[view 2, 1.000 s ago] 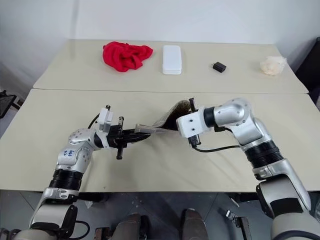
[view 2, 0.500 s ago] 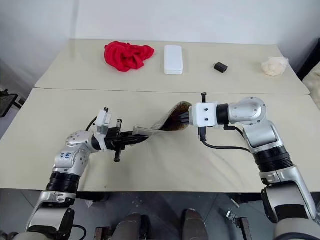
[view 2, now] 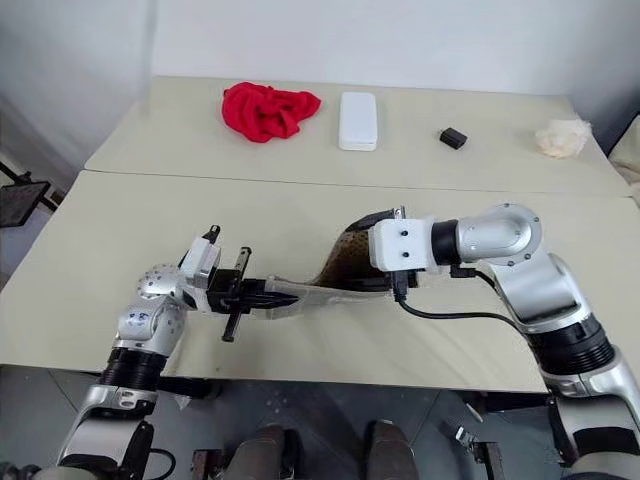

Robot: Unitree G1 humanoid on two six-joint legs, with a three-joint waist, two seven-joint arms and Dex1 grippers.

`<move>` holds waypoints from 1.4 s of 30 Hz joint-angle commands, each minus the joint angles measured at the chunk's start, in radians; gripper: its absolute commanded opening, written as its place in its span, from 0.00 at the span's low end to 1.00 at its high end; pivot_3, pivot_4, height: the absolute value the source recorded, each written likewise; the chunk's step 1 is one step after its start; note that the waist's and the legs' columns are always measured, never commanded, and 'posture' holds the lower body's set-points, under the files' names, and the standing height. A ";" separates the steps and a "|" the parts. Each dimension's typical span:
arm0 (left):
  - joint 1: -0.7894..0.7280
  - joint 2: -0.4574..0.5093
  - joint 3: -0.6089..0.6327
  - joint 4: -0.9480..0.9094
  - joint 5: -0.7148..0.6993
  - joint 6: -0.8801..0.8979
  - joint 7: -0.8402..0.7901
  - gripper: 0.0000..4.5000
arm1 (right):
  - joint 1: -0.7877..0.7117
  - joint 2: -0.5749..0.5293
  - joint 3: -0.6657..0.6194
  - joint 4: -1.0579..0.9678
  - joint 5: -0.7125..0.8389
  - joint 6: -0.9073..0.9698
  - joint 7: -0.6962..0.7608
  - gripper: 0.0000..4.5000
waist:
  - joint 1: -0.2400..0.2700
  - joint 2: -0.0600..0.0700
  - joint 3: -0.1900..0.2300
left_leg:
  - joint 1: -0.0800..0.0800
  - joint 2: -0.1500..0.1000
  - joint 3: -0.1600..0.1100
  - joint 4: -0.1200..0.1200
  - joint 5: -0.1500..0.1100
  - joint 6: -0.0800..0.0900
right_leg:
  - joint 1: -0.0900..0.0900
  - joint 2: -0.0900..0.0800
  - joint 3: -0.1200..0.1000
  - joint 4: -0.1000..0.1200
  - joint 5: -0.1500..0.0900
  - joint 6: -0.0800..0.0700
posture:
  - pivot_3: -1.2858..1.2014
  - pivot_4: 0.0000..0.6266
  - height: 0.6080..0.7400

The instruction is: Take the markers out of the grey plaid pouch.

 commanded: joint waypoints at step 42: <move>-0.039 -0.104 0.010 0.208 0.106 -0.620 0.166 0.00 | -0.109 -0.237 -0.102 -0.213 0.380 0.601 0.072 0.58 | 0.001 0.000 0.000 | 0.000 0.000 -0.001 0.000 -0.001 0.001 | 0.000 -0.001 -0.001 -0.001 0.000 0.000 | 0.52 0.24 1.00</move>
